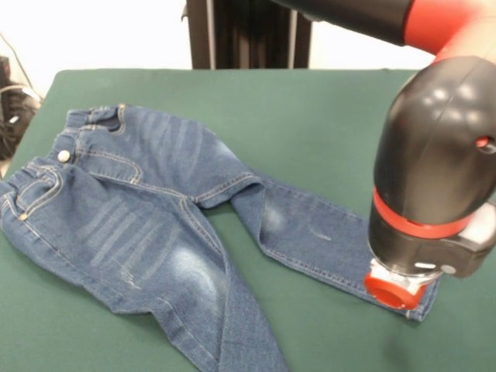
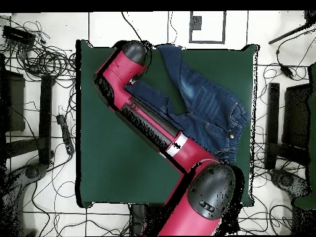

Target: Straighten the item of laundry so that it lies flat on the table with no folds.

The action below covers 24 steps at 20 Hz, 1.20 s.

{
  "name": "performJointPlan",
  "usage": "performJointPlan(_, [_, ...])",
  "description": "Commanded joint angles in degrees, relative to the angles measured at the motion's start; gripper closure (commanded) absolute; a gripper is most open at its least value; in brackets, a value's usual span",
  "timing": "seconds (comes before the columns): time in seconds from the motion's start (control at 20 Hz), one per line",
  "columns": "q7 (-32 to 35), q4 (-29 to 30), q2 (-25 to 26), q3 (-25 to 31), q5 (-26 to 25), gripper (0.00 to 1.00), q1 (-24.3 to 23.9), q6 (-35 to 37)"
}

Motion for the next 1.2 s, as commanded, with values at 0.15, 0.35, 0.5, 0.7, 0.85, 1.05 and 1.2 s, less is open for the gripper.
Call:
performJointPlan(0.15, [10.0,-2.9,2.0,-1.2,5.8,1.0,3.6,6.1])
performJointPlan(0.35, [8.2,-2.9,0.8,-3.6,5.1,1.0,3.7,3.6])
performJointPlan(0.5, [3.8,-2.1,0.1,-5.7,4.5,1.0,2.3,2.3])
performJointPlan(0.7, [3.1,-3.0,-0.8,-6.9,5.1,0.0,2.8,-1.4])
performJointPlan(0.85, [2.9,-3.9,-0.9,-6.8,6.4,0.0,3.0,-3.6])
performJointPlan(1.05, [2.4,-3.6,-1.1,-7.6,6.2,0.0,2.9,-3.2])
performJointPlan(1.2, [2.4,-3.4,-0.9,-8.8,5.1,0.0,3.0,-2.4])
